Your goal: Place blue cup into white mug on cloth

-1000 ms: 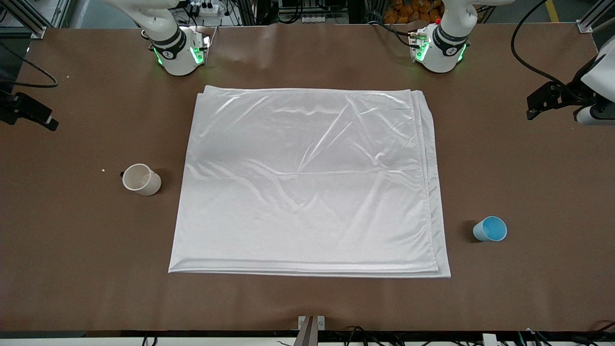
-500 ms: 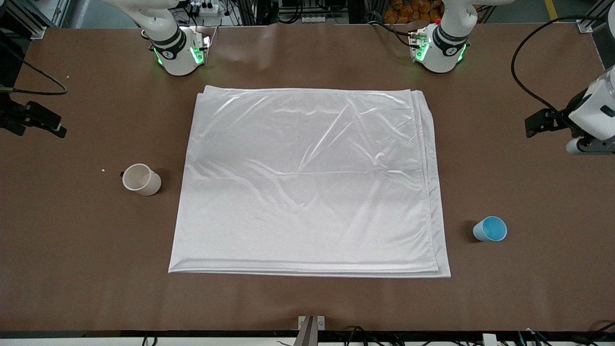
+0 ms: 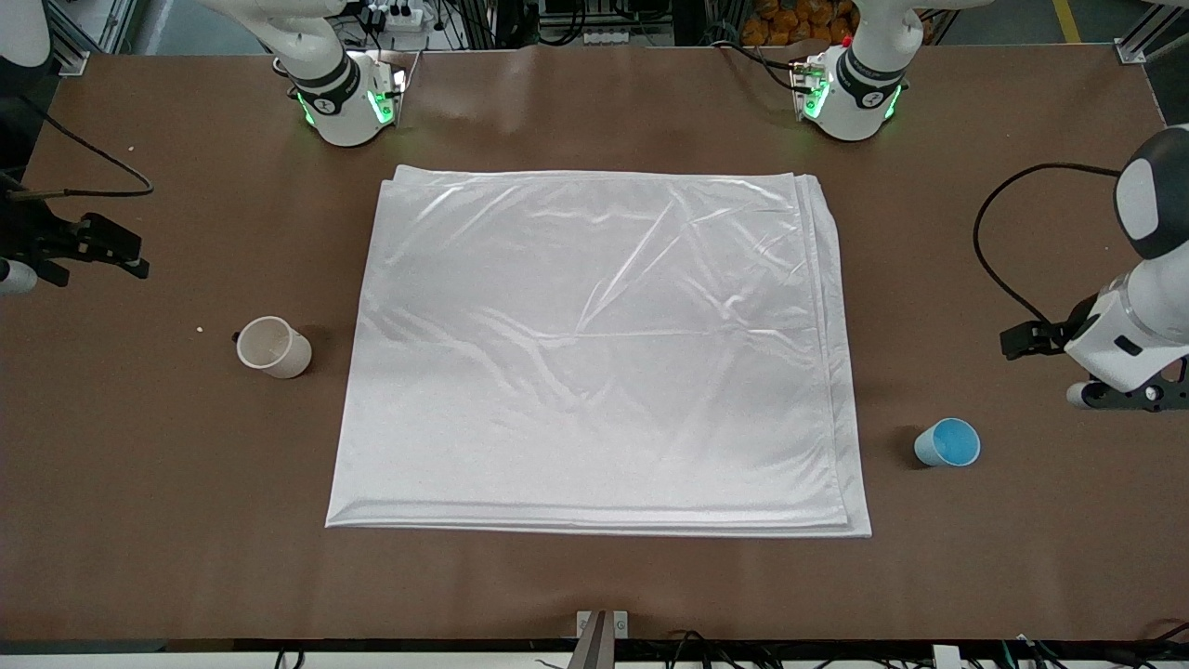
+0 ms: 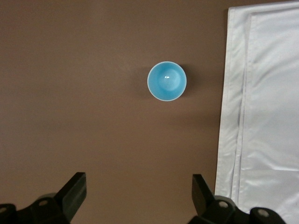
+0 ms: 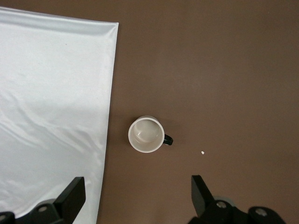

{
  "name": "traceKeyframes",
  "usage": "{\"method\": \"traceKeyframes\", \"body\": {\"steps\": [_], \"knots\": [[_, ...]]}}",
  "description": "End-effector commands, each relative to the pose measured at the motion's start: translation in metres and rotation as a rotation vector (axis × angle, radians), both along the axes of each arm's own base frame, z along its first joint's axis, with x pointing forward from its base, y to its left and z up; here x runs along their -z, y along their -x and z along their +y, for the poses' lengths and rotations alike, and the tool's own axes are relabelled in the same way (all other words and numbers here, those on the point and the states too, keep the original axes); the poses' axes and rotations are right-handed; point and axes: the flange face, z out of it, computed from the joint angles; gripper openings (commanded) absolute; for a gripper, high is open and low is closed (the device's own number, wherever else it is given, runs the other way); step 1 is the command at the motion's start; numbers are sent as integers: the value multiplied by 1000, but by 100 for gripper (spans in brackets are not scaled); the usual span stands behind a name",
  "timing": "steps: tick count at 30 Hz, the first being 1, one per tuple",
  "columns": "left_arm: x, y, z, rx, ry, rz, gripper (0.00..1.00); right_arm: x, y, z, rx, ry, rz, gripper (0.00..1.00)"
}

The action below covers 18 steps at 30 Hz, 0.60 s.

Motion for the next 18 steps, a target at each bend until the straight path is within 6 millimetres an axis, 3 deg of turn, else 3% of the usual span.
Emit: {"method": "traceKeyframes", "body": {"steps": [1,11,18], "knots": [[21,-18,15,24,-11,-8,100,15,4,-5,-122,22,1,100],[84,-44,43,38,42,-58,100,54,6,-26,-396,29,5,100],[128,-57,48,51,41,-82,100,85,5,-44,-635,14,49,100]]}}
